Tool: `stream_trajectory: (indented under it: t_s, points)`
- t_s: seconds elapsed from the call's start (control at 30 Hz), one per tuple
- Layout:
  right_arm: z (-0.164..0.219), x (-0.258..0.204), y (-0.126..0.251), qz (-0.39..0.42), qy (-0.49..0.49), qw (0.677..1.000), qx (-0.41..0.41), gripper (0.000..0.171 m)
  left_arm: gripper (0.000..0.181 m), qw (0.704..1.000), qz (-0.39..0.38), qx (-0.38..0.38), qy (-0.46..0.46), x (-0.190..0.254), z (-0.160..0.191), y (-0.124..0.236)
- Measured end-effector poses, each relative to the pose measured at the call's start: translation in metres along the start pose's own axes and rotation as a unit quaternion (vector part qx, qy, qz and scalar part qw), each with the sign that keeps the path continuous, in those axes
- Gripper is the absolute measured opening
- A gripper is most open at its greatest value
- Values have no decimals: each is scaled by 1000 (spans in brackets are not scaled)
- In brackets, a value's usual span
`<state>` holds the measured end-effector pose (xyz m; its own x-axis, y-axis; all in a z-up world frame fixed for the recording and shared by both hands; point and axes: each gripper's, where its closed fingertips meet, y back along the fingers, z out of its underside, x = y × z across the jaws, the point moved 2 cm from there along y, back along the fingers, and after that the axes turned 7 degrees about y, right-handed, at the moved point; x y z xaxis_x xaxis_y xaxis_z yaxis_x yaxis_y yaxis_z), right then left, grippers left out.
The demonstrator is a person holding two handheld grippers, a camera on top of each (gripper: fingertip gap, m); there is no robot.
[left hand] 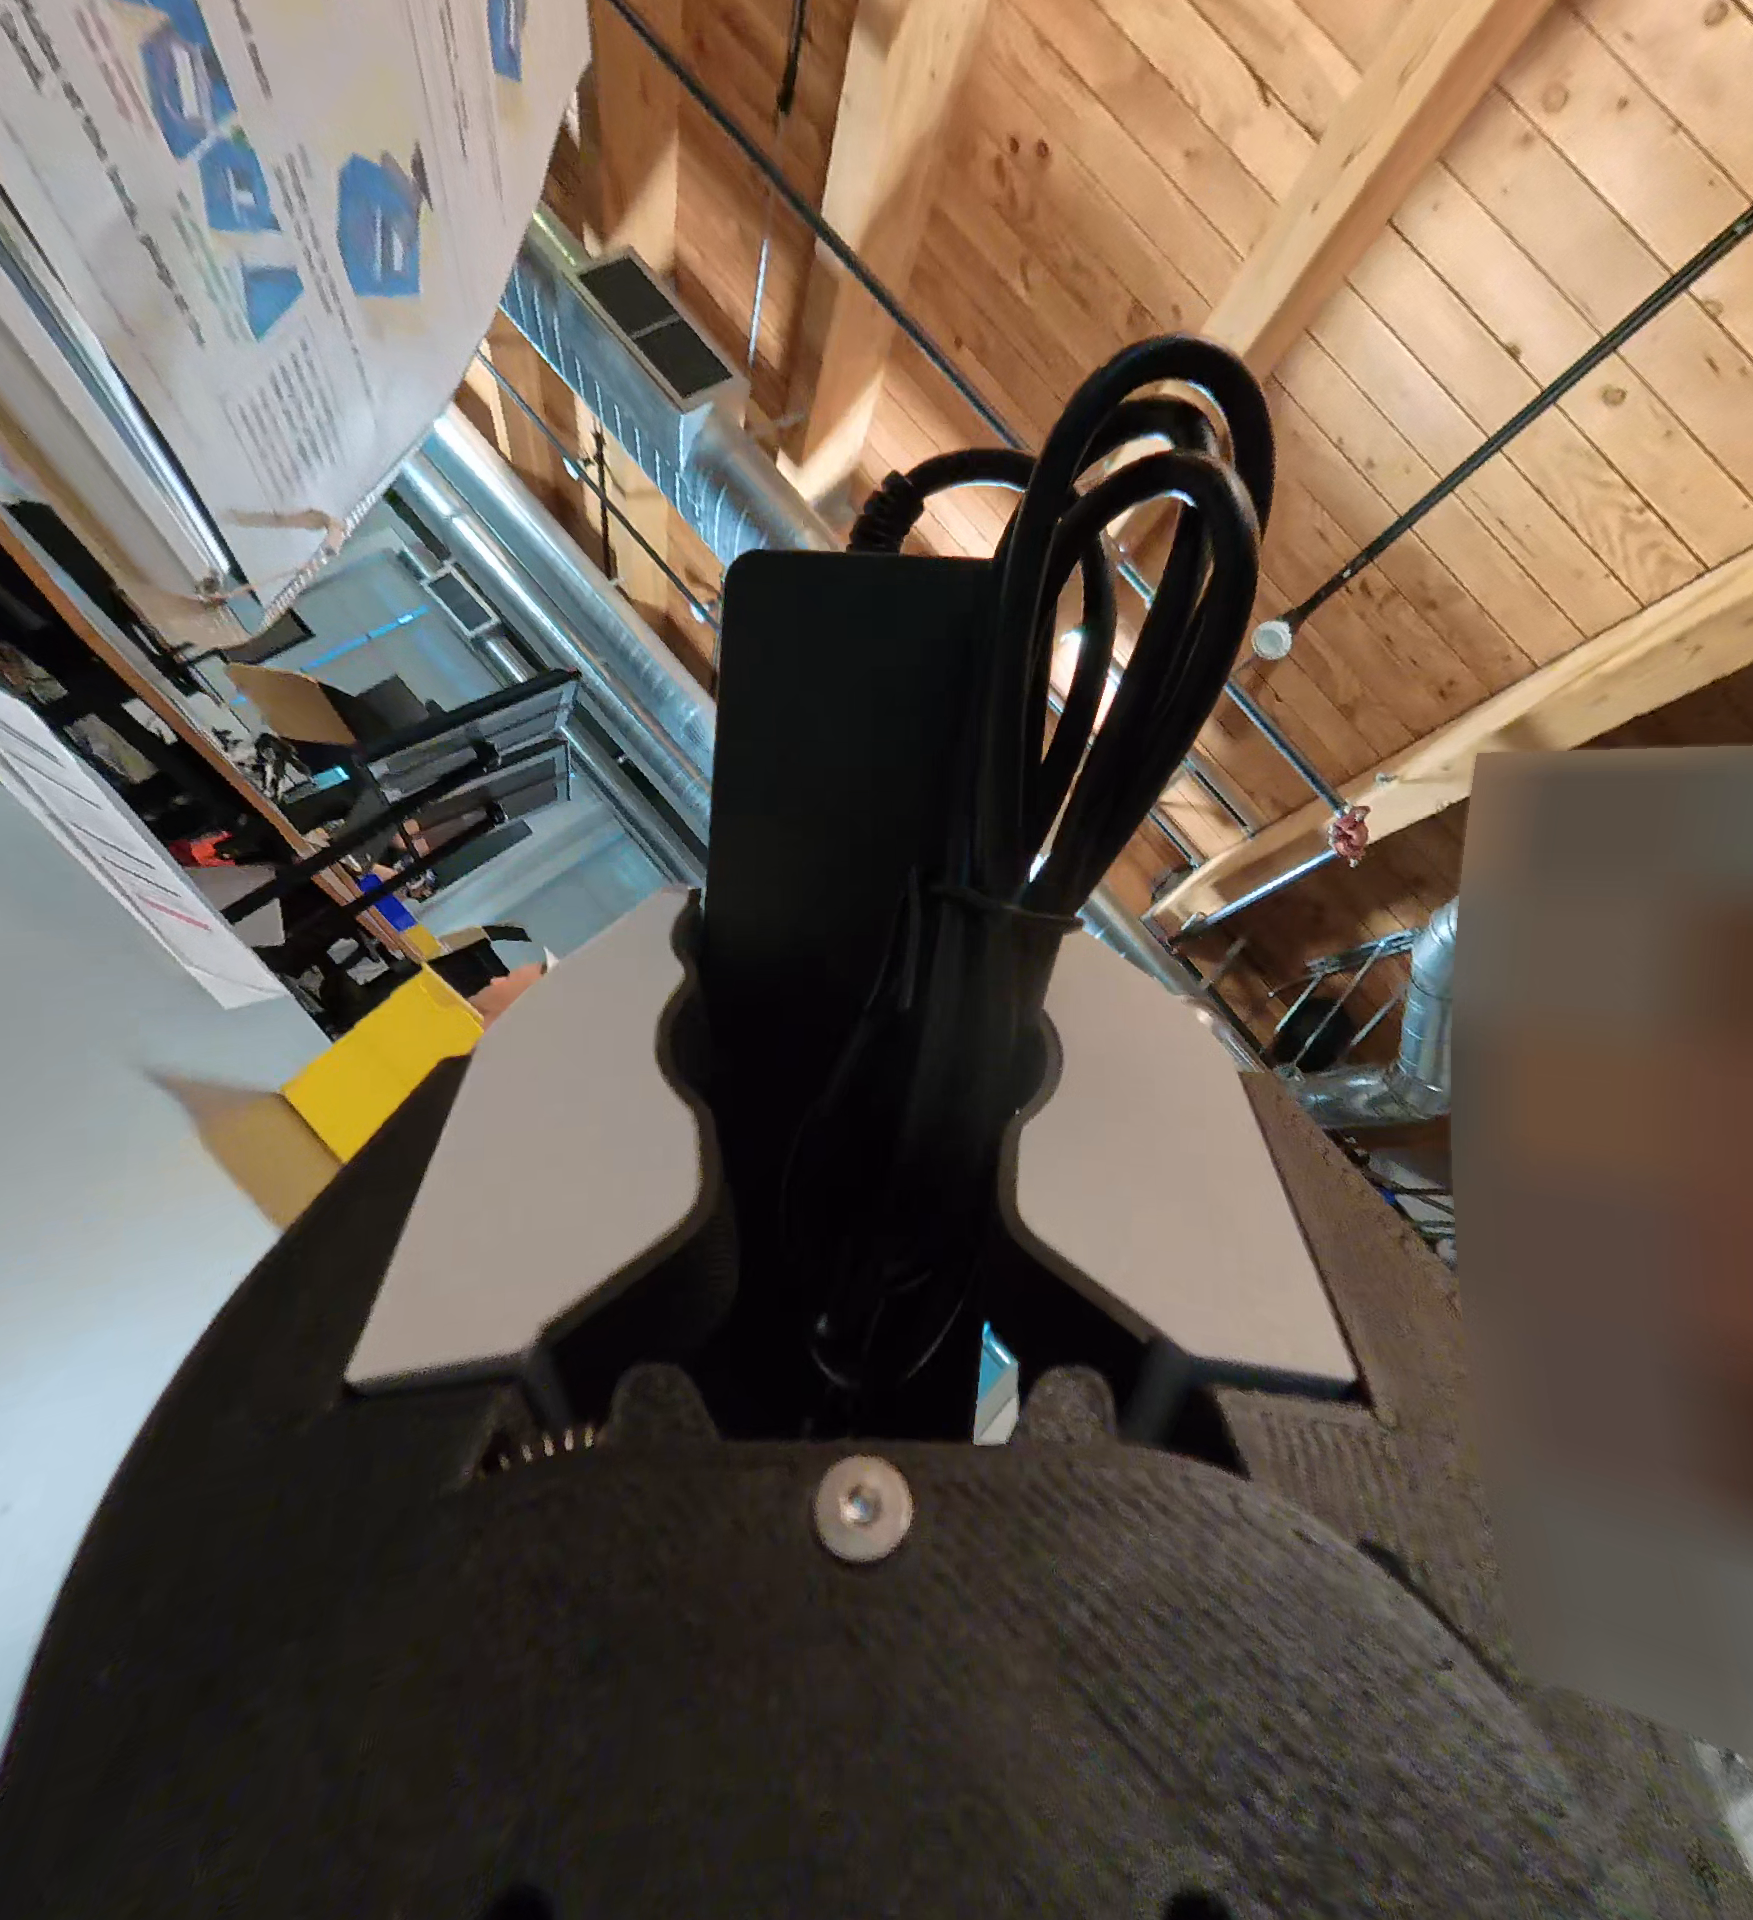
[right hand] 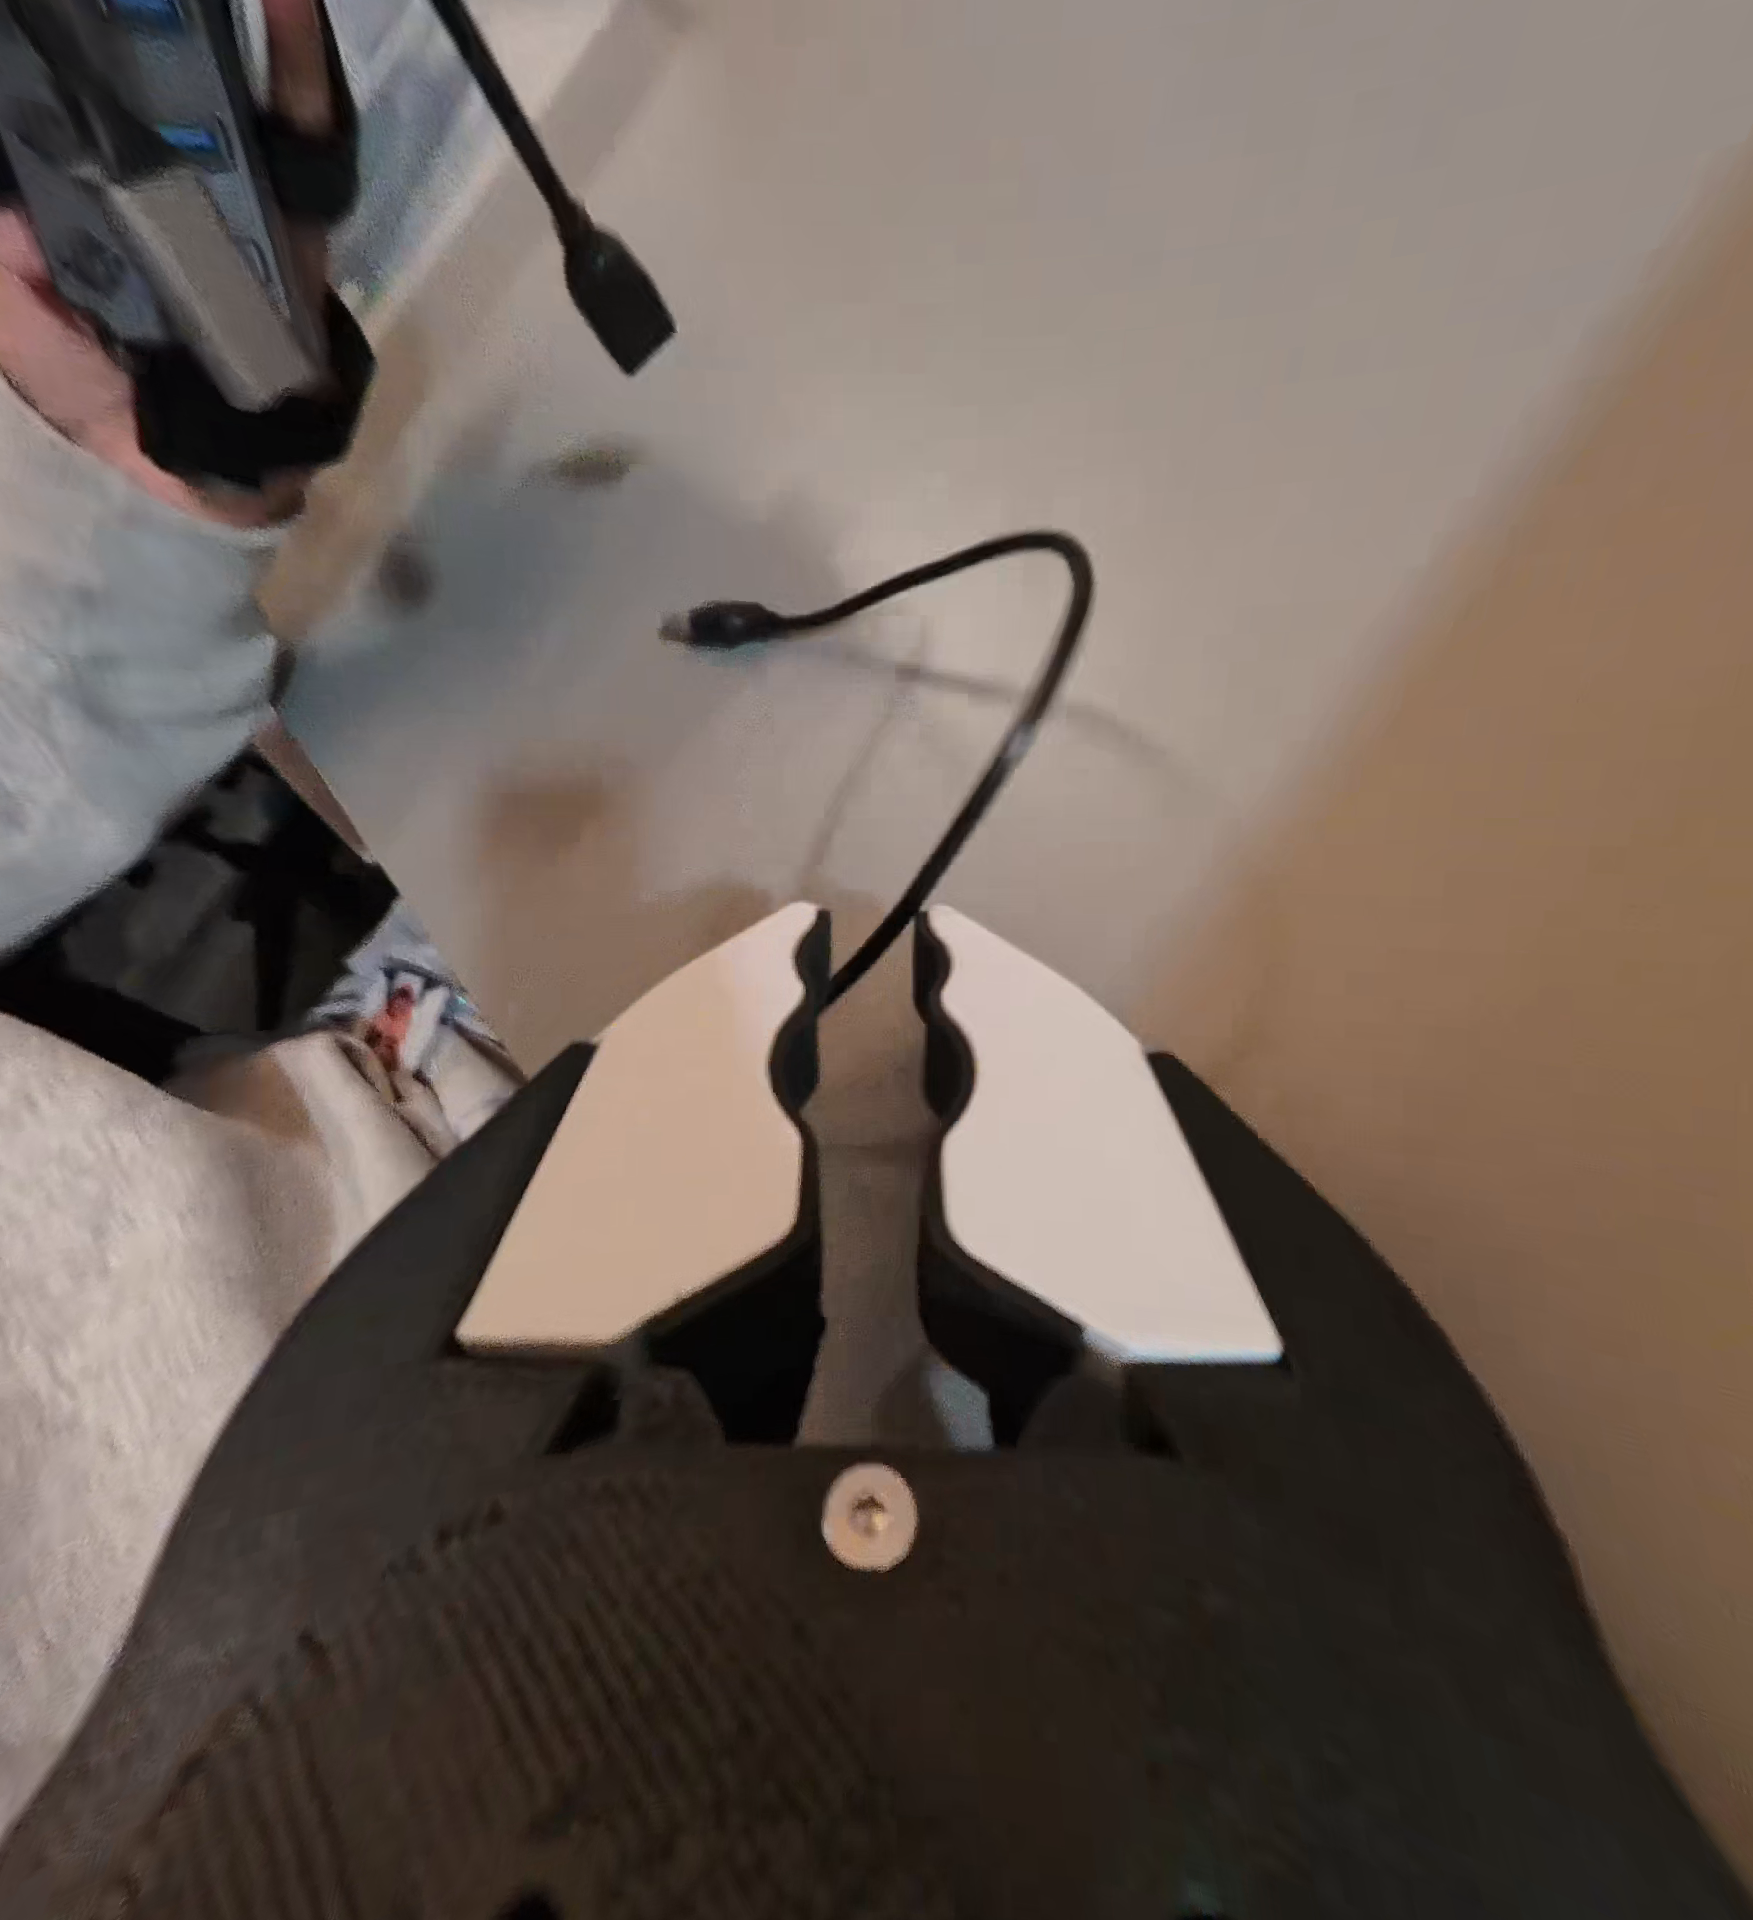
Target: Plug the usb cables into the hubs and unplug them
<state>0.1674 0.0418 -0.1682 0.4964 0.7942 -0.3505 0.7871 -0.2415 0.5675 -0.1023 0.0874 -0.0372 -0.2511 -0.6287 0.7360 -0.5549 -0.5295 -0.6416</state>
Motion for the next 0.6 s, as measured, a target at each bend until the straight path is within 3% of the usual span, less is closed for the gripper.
stream_trajectory:
  t_s: [0.1,0.27,0.37,0.6]
  points:
    - [4,7,8,51,33,998,-12,29,58,1000,2,0,13,-5,1,9]
    - [-22,25,30,150,81,984,55,26,57,999,1,12,40,-18,-7,16]
    - [-42,4,13,96,111,984,101,27,57,999,-1,11,46,-23,-5,18]
    - [-42,-22,-64,-2,258,966,-25,30,57,999,0,-14,46,-19,9,18]
